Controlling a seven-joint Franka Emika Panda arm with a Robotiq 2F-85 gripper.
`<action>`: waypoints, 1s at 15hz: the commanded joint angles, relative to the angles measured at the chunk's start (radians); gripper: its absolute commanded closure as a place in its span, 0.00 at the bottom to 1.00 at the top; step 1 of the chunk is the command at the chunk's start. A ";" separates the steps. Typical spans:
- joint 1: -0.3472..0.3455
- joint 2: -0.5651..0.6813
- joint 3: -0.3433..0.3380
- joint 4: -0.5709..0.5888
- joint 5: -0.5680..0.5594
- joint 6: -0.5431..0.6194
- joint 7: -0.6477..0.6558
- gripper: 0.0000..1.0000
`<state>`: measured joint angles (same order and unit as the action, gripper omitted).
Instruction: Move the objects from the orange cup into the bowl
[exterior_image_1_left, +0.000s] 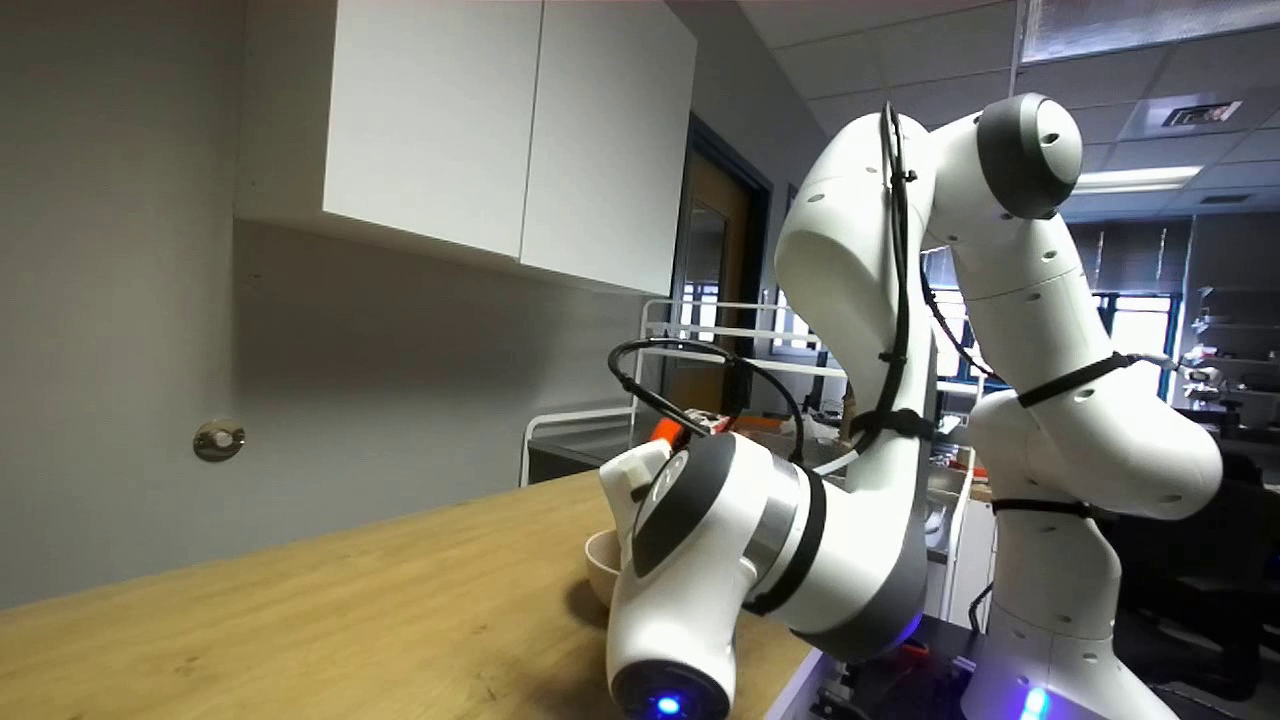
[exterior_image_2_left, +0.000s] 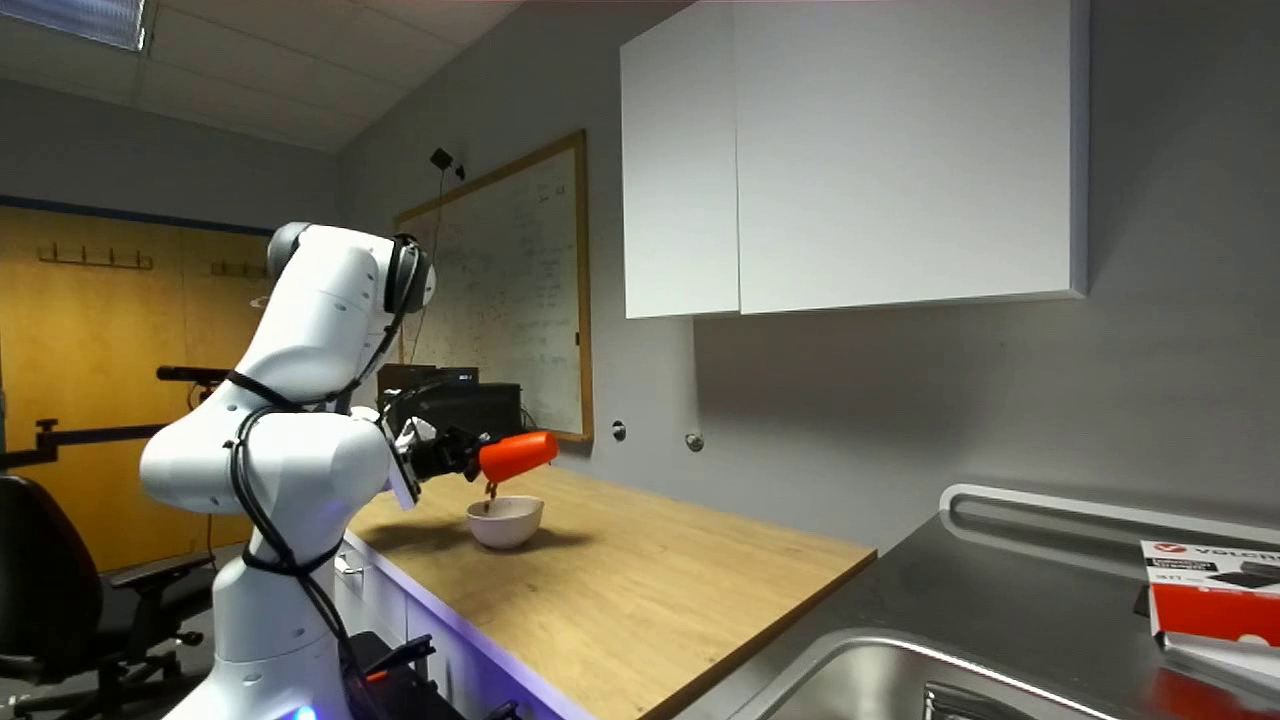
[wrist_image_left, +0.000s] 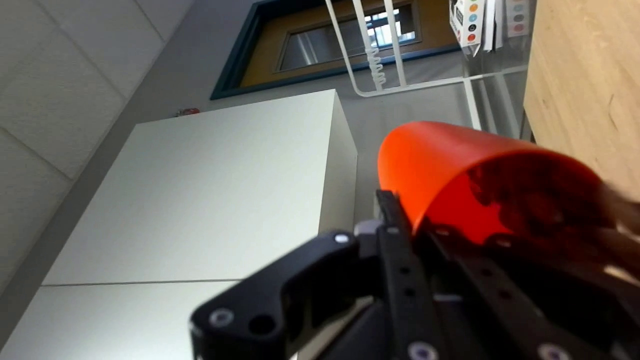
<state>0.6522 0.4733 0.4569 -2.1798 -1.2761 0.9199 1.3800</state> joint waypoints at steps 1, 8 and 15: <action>0.020 0.020 -0.017 0.007 -0.026 -0.057 0.025 0.99; 0.018 0.040 -0.020 0.010 -0.062 -0.119 0.035 0.99; 0.009 0.040 -0.019 0.013 -0.061 -0.141 0.026 0.99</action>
